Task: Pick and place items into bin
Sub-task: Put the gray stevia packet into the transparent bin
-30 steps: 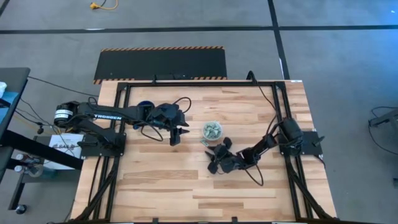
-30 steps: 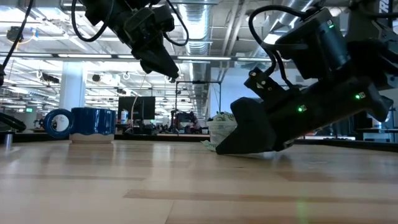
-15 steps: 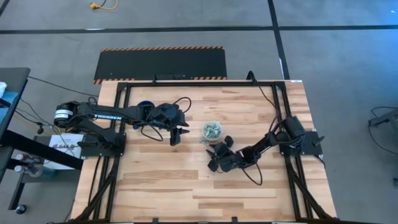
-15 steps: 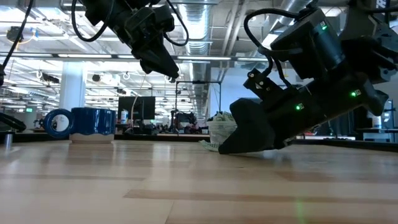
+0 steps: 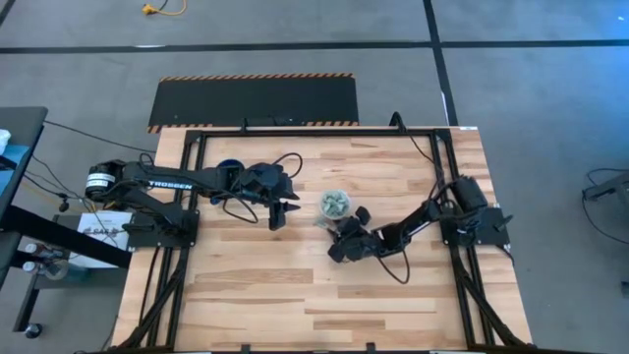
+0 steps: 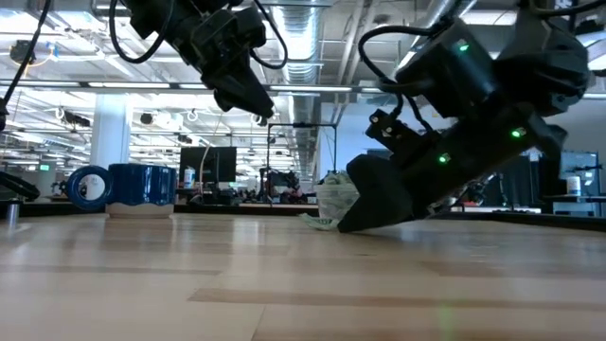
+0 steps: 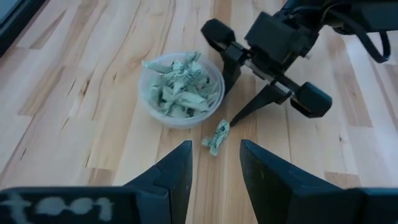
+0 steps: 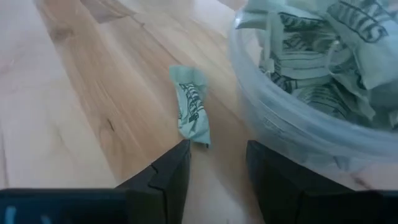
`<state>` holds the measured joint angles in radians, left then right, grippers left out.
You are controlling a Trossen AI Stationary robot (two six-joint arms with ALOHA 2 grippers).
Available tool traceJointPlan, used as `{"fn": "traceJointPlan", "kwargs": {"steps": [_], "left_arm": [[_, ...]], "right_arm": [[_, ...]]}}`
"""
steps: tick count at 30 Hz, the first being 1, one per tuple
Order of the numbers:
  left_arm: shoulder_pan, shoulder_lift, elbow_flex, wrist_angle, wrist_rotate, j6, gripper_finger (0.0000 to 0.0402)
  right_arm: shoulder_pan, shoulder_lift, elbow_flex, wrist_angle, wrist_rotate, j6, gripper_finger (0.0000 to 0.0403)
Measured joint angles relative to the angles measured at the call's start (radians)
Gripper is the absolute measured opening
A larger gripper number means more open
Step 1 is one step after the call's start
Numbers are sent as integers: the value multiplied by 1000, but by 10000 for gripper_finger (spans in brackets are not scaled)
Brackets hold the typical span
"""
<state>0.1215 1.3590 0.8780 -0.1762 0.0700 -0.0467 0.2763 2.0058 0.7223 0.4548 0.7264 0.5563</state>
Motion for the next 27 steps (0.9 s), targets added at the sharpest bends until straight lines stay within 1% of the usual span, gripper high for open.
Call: {"fn": "traceJointPlan", "kwargs": {"steps": [4, 9, 18, 27], "left_arm": [[0, 0, 0, 11, 12, 4, 123], [0, 0, 0, 11, 16, 3, 123], [0, 0, 0, 10, 17, 3, 123], [0, 0, 0, 10, 19, -1, 123]], "right_arm": [[-22, 0, 28, -5, -56, -71, 160], [-31, 1, 46, -5, -69, -118, 166], [-23, 1, 49, 4, -89, -120, 170], [-26, 4, 57, 38, -106, -123, 154]]}}
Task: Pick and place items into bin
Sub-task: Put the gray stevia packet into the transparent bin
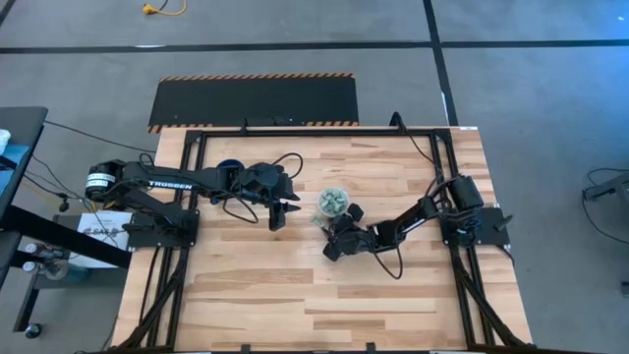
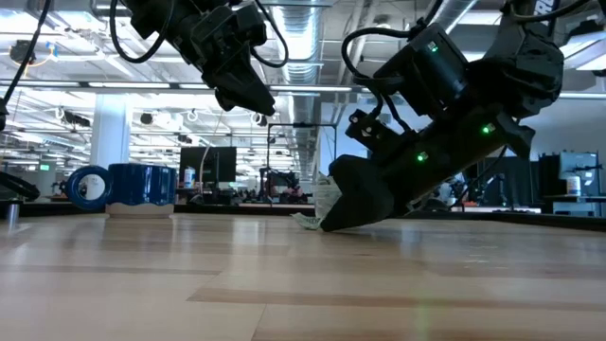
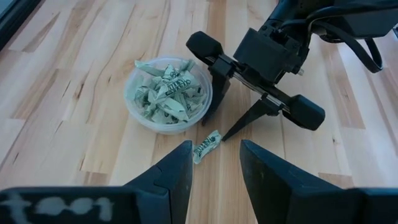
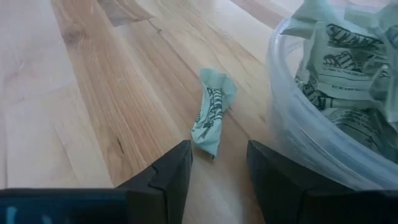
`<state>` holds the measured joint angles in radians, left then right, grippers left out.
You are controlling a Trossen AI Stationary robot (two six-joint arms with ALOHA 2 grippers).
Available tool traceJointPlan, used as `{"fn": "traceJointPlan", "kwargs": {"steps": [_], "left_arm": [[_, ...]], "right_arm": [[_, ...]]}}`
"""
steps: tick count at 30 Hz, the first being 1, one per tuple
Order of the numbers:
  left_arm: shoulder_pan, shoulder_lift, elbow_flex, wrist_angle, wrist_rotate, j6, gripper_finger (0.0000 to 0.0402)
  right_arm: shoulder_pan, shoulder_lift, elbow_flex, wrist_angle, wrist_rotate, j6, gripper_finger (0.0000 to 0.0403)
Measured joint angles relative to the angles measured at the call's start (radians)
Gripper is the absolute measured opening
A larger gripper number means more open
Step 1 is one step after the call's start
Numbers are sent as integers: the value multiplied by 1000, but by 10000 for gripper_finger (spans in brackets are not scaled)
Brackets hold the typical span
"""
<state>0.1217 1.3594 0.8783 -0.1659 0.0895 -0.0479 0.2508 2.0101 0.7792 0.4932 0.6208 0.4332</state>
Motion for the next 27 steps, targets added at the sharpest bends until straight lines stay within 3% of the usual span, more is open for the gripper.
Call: {"fn": "traceJointPlan", "kwargs": {"steps": [11, 20, 27], "left_arm": [[0, 0, 0, -1, 0, -1, 123], [-6, 0, 0, -1, 0, -1, 123], [-6, 0, 0, -1, -1, -2, 123]], "right_arm": [[2, 11, 25, 3, -2, -26, 96], [5, 11, 25, -2, 13, -26, 8], [34, 10, 25, -15, 22, -33, 3]]}}
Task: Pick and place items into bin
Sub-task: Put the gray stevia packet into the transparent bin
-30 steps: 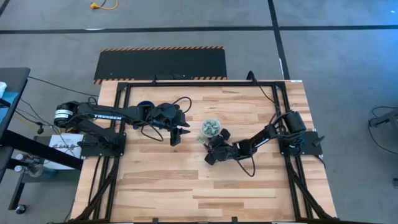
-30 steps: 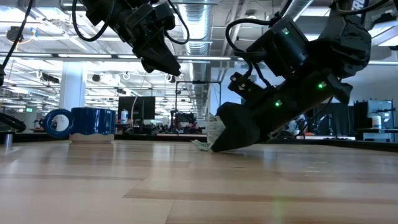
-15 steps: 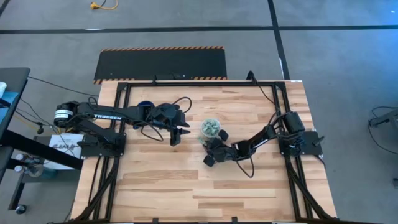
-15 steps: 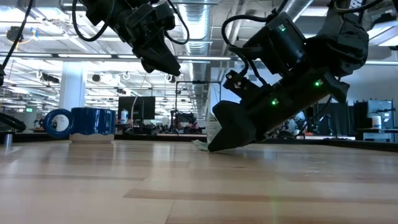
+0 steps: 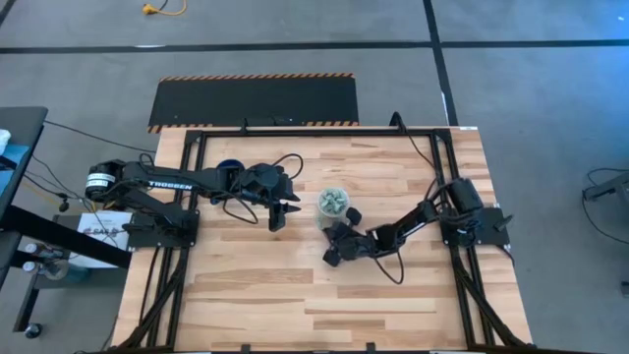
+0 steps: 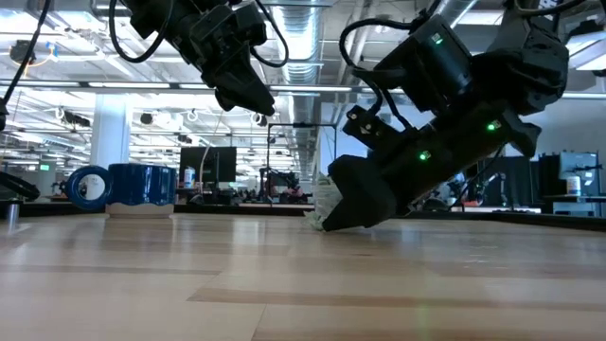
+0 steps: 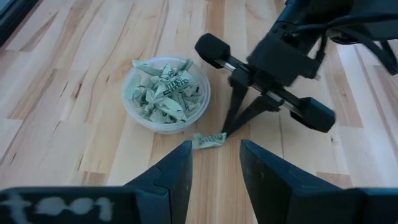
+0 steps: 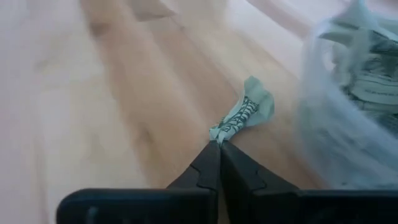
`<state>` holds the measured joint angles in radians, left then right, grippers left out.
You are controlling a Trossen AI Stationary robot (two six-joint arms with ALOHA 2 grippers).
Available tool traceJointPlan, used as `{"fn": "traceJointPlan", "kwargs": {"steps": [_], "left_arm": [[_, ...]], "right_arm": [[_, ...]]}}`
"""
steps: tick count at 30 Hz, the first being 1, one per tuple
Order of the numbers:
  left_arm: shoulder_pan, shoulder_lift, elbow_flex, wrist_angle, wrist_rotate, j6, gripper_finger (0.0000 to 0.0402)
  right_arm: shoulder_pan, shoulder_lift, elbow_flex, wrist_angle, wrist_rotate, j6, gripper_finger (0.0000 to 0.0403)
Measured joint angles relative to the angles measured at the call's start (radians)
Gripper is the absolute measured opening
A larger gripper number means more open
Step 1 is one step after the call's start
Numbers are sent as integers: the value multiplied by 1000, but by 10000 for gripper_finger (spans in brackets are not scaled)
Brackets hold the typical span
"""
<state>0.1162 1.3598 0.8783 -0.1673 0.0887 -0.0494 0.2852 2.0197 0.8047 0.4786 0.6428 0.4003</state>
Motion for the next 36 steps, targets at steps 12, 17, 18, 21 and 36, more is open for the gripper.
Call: {"fn": "traceJointPlan", "kwargs": {"steps": [12, 17, 18, 21, 36], "left_arm": [[0, 0, 0, 0, -5, 0, 123], [0, 0, 0, 0, -15, 0, 123], [0, 0, 0, 0, -16, 0, 123], [0, 0, 0, 0, -16, 0, 123], [0, 0, 0, 1, -17, 0, 123]], "right_arm": [[142, -102, 0, -35, -14, -151, 1], [165, -271, 1, -170, 57, -215, 0], [165, -309, 1, -210, 79, -224, 0], [143, -411, 1, -317, 101, -225, 0], [-122, -482, 0, -567, -105, -170, 0]]}}
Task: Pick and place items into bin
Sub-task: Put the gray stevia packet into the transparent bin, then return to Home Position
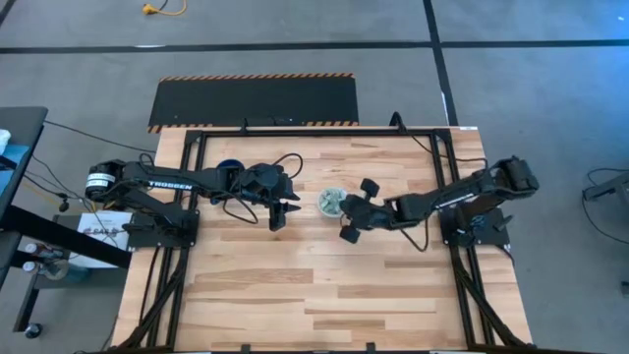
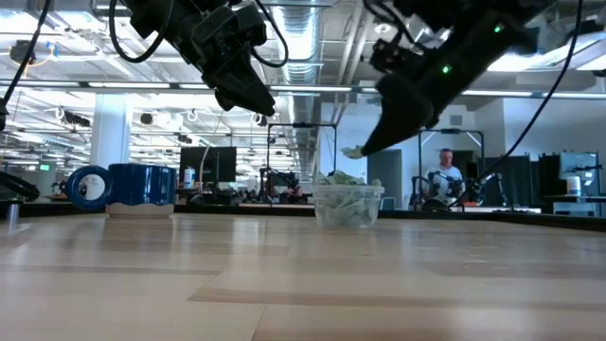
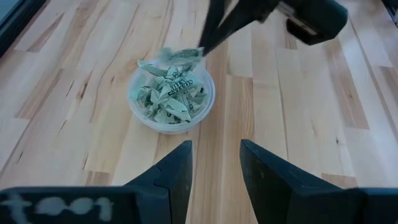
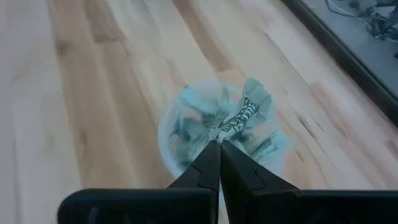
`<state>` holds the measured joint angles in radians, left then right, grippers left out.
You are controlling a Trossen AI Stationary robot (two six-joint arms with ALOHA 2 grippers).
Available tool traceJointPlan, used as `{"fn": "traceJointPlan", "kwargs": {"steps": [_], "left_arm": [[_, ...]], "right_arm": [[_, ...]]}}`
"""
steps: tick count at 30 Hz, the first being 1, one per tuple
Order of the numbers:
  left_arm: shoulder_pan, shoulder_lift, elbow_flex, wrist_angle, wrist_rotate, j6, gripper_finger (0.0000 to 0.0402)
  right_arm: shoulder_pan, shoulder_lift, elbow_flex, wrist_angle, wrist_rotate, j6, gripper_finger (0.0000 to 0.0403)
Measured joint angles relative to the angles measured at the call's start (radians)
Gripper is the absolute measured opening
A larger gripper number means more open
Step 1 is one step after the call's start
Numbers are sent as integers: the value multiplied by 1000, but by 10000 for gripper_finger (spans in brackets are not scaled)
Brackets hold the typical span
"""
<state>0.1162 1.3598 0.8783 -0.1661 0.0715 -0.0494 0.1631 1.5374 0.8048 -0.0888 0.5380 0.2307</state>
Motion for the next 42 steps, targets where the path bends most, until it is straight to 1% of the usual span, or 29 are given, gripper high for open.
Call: {"fn": "traceJointPlan", "kwargs": {"steps": [5, 13, 21, 25, 30, 34, 37, 42], "left_arm": [[0, 0, 0, 2, -8, 0, 123], [0, 0, 0, 1, -8, 0, 123], [0, 0, 0, 1, -8, 0, 123], [0, 0, 0, 1, -8, 0, 123], [0, 0, 0, 1, -8, 0, 123], [0, 0, 0, 1, -8, 0, 123], [0, 0, 0, 1, -8, 1, 123], [0, 0, 0, 6, -8, 1, 123]], "right_arm": [[-42, 7, 1, 13, -25, -20, 0], [-107, 7, 1, -7, -128, -29, 0], [-113, 7, 1, -12, -129, -31, 1], [-113, 7, 1, -12, -129, -31, 16], [-113, 7, 1, -13, -129, -33, 53], [-113, 7, 1, -12, -128, -72, 75], [-113, -5, 1, -10, -118, -84, 84], [-113, -61, 1, -23, -115, -99, 87]]}}
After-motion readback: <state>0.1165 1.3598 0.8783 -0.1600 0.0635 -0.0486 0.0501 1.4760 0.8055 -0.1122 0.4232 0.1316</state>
